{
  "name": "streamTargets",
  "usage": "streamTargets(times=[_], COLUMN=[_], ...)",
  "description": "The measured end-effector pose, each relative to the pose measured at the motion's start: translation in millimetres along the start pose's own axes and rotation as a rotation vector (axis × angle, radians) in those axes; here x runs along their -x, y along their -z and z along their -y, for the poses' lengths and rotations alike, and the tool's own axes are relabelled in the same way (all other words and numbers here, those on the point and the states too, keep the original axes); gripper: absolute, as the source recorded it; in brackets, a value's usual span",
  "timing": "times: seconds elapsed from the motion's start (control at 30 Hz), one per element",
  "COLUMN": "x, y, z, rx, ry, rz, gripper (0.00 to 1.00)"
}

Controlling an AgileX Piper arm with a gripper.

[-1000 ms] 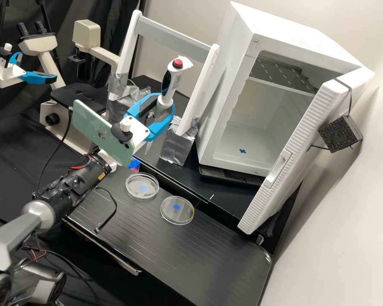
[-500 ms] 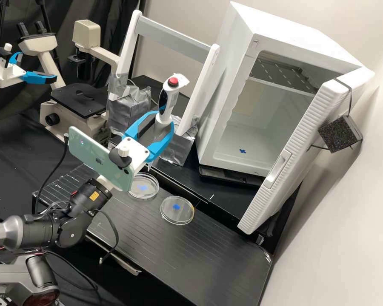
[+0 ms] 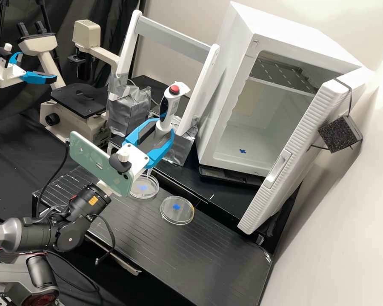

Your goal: Use the pipette

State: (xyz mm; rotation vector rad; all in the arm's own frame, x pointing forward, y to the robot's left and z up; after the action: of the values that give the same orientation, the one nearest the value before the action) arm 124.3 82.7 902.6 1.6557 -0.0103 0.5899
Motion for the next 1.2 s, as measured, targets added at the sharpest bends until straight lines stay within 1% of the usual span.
streamTargets(times=[0.13, 0.23, 0.33, 0.4, 0.43, 0.47, 0.5, 0.6, 0.63, 0.73, 0.77, 0.8, 0.87, 0.9, 0.93, 0.97, 1.0, 1.03, 1.07, 1.1, 1.2], x=[0, 0, -7, -16, -24, -27, -37, -58, -64, -87, -97, -110, -129, -136, -144, -153, -163, -171, -180, -186, -204], y=[1, 2, 11, 18, 25, 27, 34, 52, 56, 72, 77, 85, 90, 93, 95, 99, 100, 103, 103, 105, 108], z=[-0.2, 0.9, 0.7, 0.9, 1.1, 2.3, 2.7, 10.2, 12.5, 22.0, 26.1, 29.4, 38.2, 41.9, 44.6, 45.7, 51.1, 52.3, 57.2, 58.3, 65.0], rx=[0.000, -0.006, -0.011, -0.015, -0.017, -0.022, -0.027, -0.061, -0.061, -0.040, -0.013, 0.026, 0.081, 0.096, 0.102, 0.118, 0.113, 0.121, 0.113, 0.120, 0.124], ry=[-0.002, 0.007, 0.034, 0.065, 0.090, 0.107, 0.137, 0.229, 0.251, 0.322, 0.347, 0.370, 0.405, 0.418, 0.427, 0.432, 0.447, 0.453, 0.469, 0.479, 0.519], rz=[-0.007, -0.017, -0.061, -0.099, -0.128, -0.138, -0.166, -0.214, -0.216, -0.235, -0.232, -0.221, -0.193, -0.179, -0.155, -0.132, -0.097, -0.074, -0.042, -0.020, 0.046], gripper=[0.00, 0.00, 0.00, 0.00, 0.00, 0.00, 0.00, 0.00, 0.00, 0.00, 0.00, 0.00, 0.00, 0.00, 0.00, 0.00, 0.00, 0.00, 0.00, 0.00, 0.00])
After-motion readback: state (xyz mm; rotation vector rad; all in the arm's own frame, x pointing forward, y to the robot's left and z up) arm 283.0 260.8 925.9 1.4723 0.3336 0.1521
